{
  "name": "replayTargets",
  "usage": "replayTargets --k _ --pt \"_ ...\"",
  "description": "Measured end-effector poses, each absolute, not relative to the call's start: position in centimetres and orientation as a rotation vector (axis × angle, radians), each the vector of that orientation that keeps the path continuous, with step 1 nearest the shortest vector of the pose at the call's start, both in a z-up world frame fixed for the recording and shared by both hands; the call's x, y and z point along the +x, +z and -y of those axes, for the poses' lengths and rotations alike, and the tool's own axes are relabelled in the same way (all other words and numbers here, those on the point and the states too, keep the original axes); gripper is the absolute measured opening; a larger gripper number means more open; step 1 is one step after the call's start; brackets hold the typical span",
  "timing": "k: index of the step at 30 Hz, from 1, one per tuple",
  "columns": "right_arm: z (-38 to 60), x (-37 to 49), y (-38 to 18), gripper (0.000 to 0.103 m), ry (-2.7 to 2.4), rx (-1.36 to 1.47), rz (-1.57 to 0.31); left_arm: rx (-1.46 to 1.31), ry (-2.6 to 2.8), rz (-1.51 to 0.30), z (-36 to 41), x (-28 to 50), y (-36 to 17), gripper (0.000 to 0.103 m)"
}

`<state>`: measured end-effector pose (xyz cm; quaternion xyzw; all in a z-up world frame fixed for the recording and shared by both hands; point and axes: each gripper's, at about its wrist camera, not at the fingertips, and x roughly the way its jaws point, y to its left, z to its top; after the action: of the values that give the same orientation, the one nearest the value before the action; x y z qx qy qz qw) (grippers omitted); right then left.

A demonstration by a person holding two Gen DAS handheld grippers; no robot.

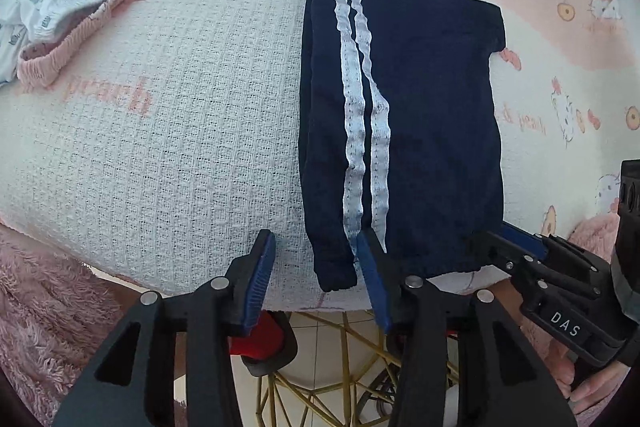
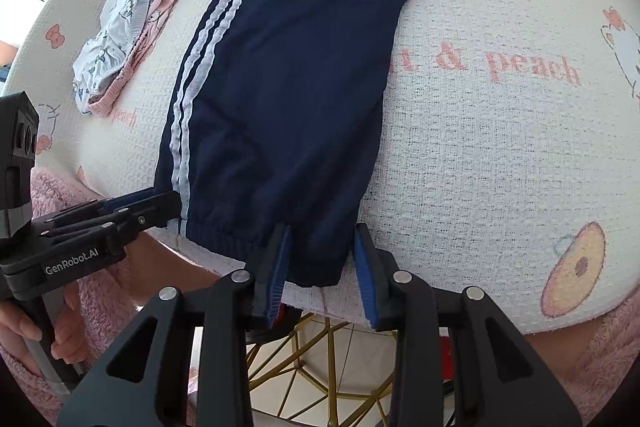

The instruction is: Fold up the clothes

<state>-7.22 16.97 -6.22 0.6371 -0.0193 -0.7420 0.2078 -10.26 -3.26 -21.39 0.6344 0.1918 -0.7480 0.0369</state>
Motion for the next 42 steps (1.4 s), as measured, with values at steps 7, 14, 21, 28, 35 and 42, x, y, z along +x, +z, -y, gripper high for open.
replayTargets --k 7,14,21,28,35,42 --pt "-16.7 -6.9 -5.8 0.011 -2.055 1.764 0.033 1.921 -2.332 -0.713 3.1 -9.3 -20.4 0.016" --pt "-17.7 -6.2 -6.0 0.013 -2.033 1.766 0.094 1.937 -2.297 -0.806 4.2 -7.3 -19.9 0.016" --pt "-17.4 -6.8 -7.5 0.038 -1.961 1.808 0.139 1.985 -2.231 -0.888 5.1 -6.6 -21.3 0.037" --pt "-16.5 -6.1 -6.8 0.016 -1.970 1.774 0.067 1.959 -2.298 -0.801 3.8 -6.9 -20.7 0.016" --pt "-17.5 -6.3 -7.5 0.019 -1.921 1.846 0.110 2.056 -2.201 -0.851 5.5 -4.3 -20.8 0.026" --pt "-20.0 -7.9 -4.8 0.024 -2.062 1.744 0.256 1.845 -2.347 -0.779 9.6 -8.0 -15.9 0.033"
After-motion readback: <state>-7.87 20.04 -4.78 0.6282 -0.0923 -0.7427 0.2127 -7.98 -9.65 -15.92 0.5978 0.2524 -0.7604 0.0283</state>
